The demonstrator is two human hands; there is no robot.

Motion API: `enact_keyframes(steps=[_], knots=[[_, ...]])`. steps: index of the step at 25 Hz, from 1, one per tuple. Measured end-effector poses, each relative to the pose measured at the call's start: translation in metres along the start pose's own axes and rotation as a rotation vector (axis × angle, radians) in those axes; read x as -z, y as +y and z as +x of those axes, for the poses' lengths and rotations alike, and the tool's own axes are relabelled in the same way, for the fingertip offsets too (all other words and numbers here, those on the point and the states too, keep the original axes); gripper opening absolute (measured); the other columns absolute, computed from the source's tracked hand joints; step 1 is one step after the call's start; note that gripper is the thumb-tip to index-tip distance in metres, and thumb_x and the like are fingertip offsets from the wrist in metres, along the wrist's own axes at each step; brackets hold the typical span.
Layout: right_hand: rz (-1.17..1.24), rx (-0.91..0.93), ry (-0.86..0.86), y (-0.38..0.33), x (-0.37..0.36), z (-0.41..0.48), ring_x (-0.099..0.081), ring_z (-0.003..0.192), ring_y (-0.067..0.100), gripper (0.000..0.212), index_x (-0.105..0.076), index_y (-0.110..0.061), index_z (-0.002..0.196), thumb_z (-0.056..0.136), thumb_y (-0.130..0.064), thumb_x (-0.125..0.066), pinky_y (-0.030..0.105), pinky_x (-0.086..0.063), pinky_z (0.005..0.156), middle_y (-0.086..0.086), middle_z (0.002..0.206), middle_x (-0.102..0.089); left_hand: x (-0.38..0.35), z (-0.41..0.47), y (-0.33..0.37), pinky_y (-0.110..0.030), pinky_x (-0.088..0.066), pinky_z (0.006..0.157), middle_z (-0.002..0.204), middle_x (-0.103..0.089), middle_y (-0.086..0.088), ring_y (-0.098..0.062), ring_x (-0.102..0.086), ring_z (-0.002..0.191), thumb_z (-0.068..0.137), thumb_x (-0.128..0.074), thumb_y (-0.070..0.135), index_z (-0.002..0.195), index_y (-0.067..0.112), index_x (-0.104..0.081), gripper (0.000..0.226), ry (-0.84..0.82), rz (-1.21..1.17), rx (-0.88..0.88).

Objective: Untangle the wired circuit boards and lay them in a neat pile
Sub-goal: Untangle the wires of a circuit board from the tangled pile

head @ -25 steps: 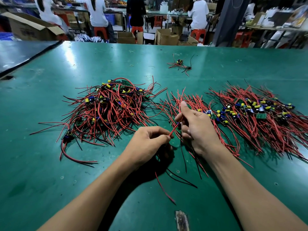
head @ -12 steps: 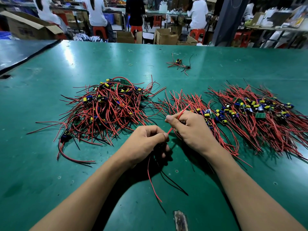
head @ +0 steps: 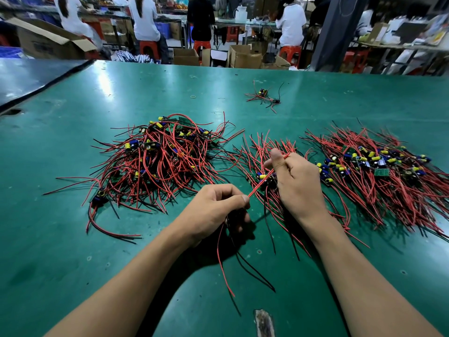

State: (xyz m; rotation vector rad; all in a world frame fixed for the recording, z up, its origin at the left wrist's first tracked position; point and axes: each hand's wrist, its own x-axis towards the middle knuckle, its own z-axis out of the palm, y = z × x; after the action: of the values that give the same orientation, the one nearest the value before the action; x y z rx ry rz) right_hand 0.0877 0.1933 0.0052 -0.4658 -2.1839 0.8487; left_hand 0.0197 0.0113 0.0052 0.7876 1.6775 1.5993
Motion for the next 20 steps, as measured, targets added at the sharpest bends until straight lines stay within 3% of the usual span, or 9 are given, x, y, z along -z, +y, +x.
enact_keyframes(steps=[3,6,9,12,16,20], knots=[[0.055,-0.082,-0.035,-0.002,0.001,-0.001,-0.055,0.06,0.003,0.058,-0.075,-0.013,0.075,0.102,-0.052,-0.041,0.02,-0.04,0.062,-0.01,0.06,-0.057,0.001,-0.001,-0.001,-0.027,-0.05,0.054,0.067,-0.068,-0.014,-0.024,-0.059,0.052,0.094,-0.06,0.01,0.077,0.005,-0.062,0.018,0.01,-0.015,0.014],[0.039,-0.118,-0.115,-0.003,0.006,-0.001,-0.056,0.061,0.02,0.074,-0.07,0.003,0.075,0.094,-0.064,-0.046,0.035,-0.046,0.066,0.012,0.067,-0.065,0.001,0.0,-0.004,-0.029,-0.052,0.056,0.069,-0.069,-0.015,-0.023,-0.061,0.053,0.095,-0.059,0.011,0.08,0.004,-0.062,0.016,0.042,-0.058,0.028],[0.045,-0.068,-0.272,-0.014,0.002,-0.01,-0.051,0.059,0.008,0.052,-0.067,-0.008,0.066,0.089,-0.055,-0.065,0.025,-0.04,0.061,0.001,0.065,-0.06,-0.001,0.001,-0.006,-0.031,-0.052,0.057,0.069,-0.069,-0.015,-0.022,-0.061,0.052,0.096,-0.057,0.012,0.084,0.003,-0.061,0.015,0.069,-0.081,0.009],[0.059,-0.036,-0.377,-0.019,-0.006,-0.014,-0.053,0.062,0.0,0.033,-0.064,-0.027,0.059,0.089,-0.039,-0.073,0.013,-0.035,0.06,-0.009,0.066,-0.058,-0.001,0.002,-0.006,-0.03,-0.053,0.055,0.069,-0.069,-0.014,-0.021,-0.062,0.052,0.097,-0.057,0.011,0.084,0.004,-0.061,0.015,0.072,-0.082,-0.003],[0.093,-0.114,-0.24,-0.01,0.0,-0.004,-0.061,0.074,0.001,0.025,-0.077,-0.013,0.08,0.092,-0.034,-0.071,0.015,-0.042,0.071,-0.007,0.082,-0.07,0.001,0.003,-0.004,-0.032,-0.048,0.061,0.069,-0.07,-0.013,-0.023,-0.062,0.053,0.095,-0.059,0.013,0.083,0.005,-0.062,0.015,0.043,-0.01,0.006],[0.055,-0.153,-0.058,-0.004,0.003,0.0,-0.061,0.073,0.012,0.029,-0.076,-0.011,0.08,0.094,-0.035,-0.068,0.027,-0.044,0.072,-0.003,0.077,-0.07,0.001,0.0,0.0,-0.026,-0.049,0.055,0.068,-0.07,-0.011,-0.022,-0.061,0.052,0.095,-0.059,0.012,0.083,0.003,-0.061,0.015,-0.001,0.016,0.005]])
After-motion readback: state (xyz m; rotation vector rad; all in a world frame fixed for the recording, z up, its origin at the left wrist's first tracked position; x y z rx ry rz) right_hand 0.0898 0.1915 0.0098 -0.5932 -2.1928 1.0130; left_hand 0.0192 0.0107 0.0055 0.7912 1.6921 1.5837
